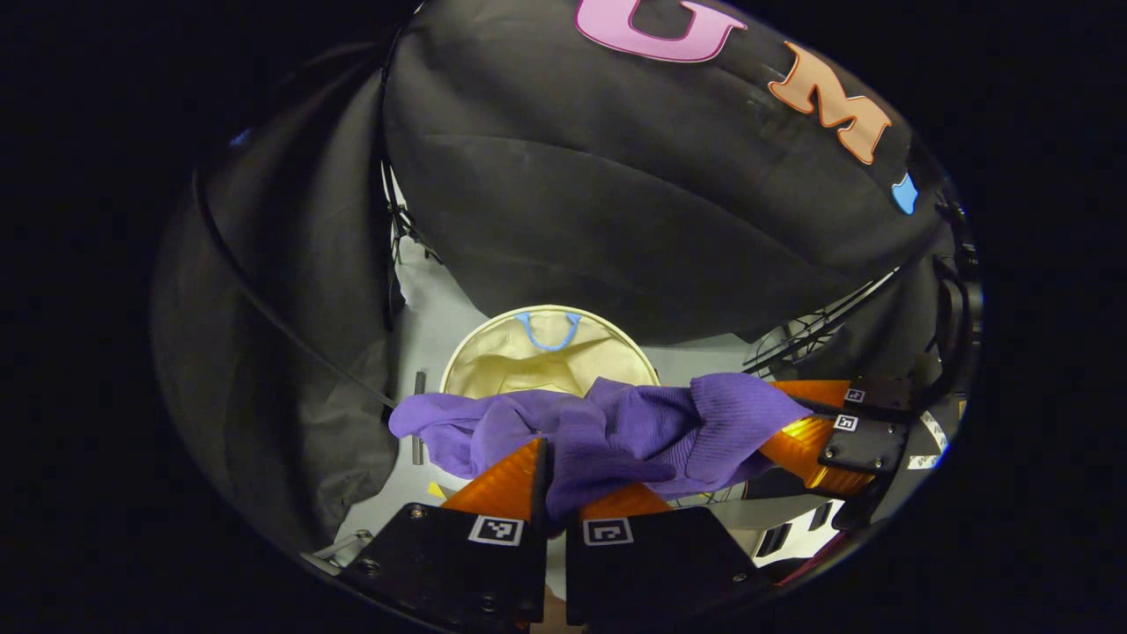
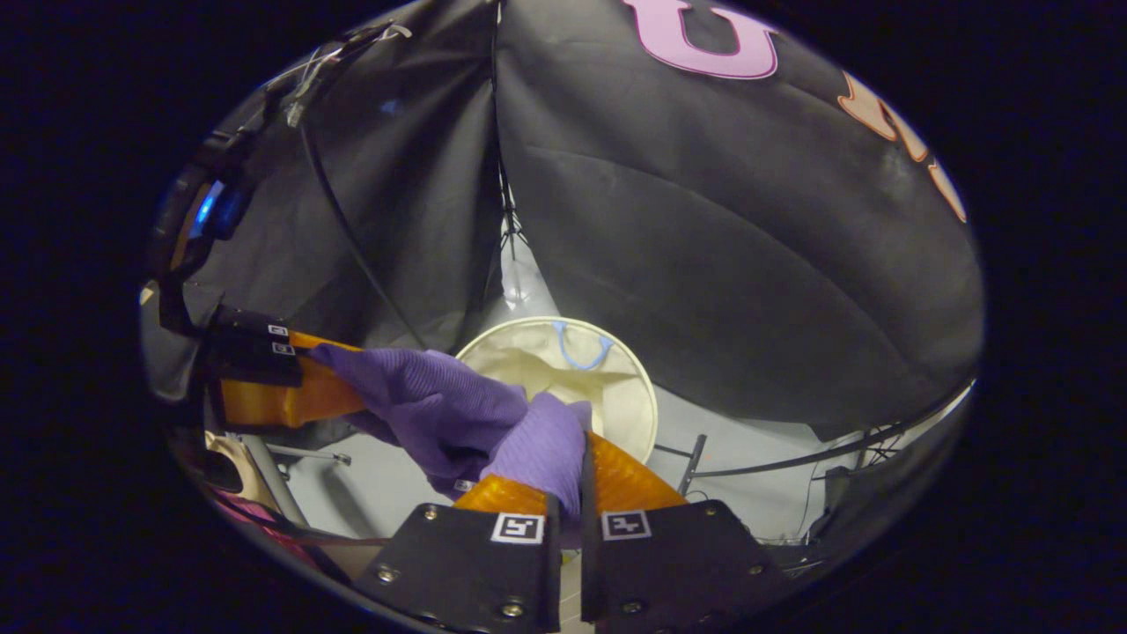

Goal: Grasp the clothes on the hanger with both hands and then place them into the laundry hamper below.

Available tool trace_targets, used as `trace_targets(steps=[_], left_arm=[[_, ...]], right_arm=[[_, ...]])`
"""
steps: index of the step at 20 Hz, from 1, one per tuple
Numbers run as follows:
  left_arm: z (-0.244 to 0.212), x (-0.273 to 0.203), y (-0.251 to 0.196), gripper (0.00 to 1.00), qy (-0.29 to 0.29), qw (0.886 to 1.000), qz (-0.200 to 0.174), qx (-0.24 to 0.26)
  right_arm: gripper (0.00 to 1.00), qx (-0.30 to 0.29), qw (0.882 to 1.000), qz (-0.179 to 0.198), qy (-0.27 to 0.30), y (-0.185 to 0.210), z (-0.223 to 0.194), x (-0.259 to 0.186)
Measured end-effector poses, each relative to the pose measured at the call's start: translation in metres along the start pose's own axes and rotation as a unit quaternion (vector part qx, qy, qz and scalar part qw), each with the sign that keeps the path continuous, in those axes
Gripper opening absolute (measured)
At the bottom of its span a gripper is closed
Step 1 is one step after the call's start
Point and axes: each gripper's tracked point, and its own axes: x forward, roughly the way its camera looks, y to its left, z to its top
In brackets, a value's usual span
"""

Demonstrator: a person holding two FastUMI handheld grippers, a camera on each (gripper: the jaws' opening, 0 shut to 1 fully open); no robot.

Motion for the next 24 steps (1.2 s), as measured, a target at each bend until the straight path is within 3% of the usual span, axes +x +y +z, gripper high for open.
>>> trace_targets(steps=[20, 22, 23, 24], left_arm=[[-0.0102, -0.0023, 0.0016, 0.11, 0.014, 1.0, -0.002, 0.008], [-0.0091, -0.0019, 0.0021, 0.16, 0.013, 1.0, -0.003, 0.009], [-0.0084, -0.0023, 0.0027, 0.3, 0.011, 1.0, -0.001, 0.01], [-0.0076, -0.0038, 0.0031, 0.34, 0.009, 1.0, -0.001, 0.012]], right_arm=[[0.11, 0.004, 1.0, -0.002, -0.012, -0.0016, 0.0044, -0.0087], [0.11, 0.004, 1.0, -0.004, -0.012, -0.0027, 0.0055, -0.0097], [0.11, 0.004, 1.0, -0.003, -0.013, -0.0025, 0.0045, -0.01], [0.13, 0.003, 1.0, -0.004, -0.014, -0.0046, 0.0066, -0.01]])
